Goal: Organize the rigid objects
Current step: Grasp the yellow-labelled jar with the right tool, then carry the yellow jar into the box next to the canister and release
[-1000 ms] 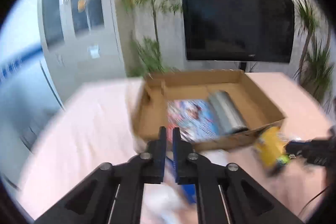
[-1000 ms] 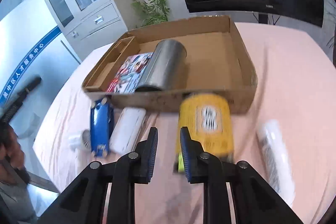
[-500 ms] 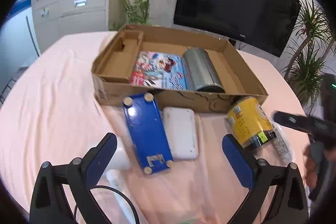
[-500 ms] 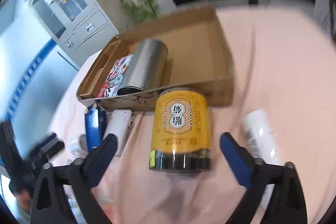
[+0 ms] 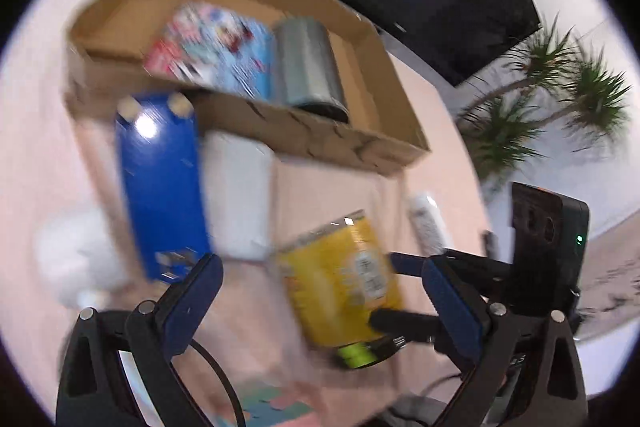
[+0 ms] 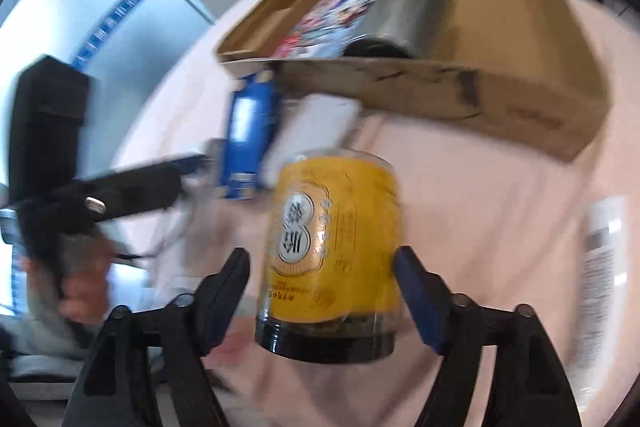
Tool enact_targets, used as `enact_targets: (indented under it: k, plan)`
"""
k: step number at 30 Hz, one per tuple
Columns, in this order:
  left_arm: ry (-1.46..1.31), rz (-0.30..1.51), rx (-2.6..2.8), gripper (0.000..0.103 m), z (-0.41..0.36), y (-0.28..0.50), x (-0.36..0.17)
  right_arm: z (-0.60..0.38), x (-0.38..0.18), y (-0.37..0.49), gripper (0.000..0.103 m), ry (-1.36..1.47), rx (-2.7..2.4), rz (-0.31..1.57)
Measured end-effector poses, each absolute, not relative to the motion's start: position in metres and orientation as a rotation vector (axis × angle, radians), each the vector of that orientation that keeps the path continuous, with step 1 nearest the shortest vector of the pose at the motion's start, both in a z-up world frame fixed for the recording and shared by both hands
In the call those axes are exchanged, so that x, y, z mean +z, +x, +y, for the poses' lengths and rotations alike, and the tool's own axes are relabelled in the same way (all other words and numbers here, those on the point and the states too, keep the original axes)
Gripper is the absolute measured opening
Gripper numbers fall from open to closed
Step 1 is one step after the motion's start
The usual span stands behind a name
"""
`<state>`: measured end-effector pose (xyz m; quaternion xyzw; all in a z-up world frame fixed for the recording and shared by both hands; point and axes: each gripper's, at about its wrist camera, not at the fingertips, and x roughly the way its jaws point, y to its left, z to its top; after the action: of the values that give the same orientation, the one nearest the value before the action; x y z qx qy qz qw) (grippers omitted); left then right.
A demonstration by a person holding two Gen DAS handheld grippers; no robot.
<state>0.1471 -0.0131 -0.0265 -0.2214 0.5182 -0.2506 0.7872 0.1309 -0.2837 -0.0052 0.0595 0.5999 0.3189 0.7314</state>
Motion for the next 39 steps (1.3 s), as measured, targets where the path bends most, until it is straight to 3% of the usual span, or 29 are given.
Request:
enact_targets:
  k: [7,12,16,20,27,30,34,39]
  plan:
    - [-0.572,1.251,-0.622,0.095,-0.028,0.148,-0.056,-0.280,-0.047,0.142,0.085,0.251,0.781,1.467]
    - [-0.543,1.320,-0.578,0.092,-0.037,0.153,-0.072,-0.252,-0.059,0.136,0.088,0.217,0.802,1.469]
    - [-0.545,1.337,-0.555,0.082,-0.037,0.155,-0.076,-0.241,-0.056,0.132,0.088,0.179,0.757,1.433]
    - [-0.505,1.265,-0.577,0.082,-0.040,0.153,-0.051,-0.240,-0.036,0.126,0.087,0.134,0.697,1.381]
    - [-0.244,0.955,-0.639,0.081,-0.075,0.197,0.069,-0.261,0.064,0.172,0.087,0.128,0.674,1.087]
    - [-0.186,0.912,-0.642,0.081,-0.088,0.234,0.099,-0.271,0.094,0.212,0.086,0.128,0.660,1.023]
    - [-0.159,0.935,-0.645,0.081,-0.101,0.284,0.102,-0.289,0.103,0.259,0.086,0.161,0.649,1.045]
    - [-0.190,1.059,-0.661,0.081,-0.116,0.330,0.058,-0.314,0.068,0.311,0.085,0.189,0.604,1.166]
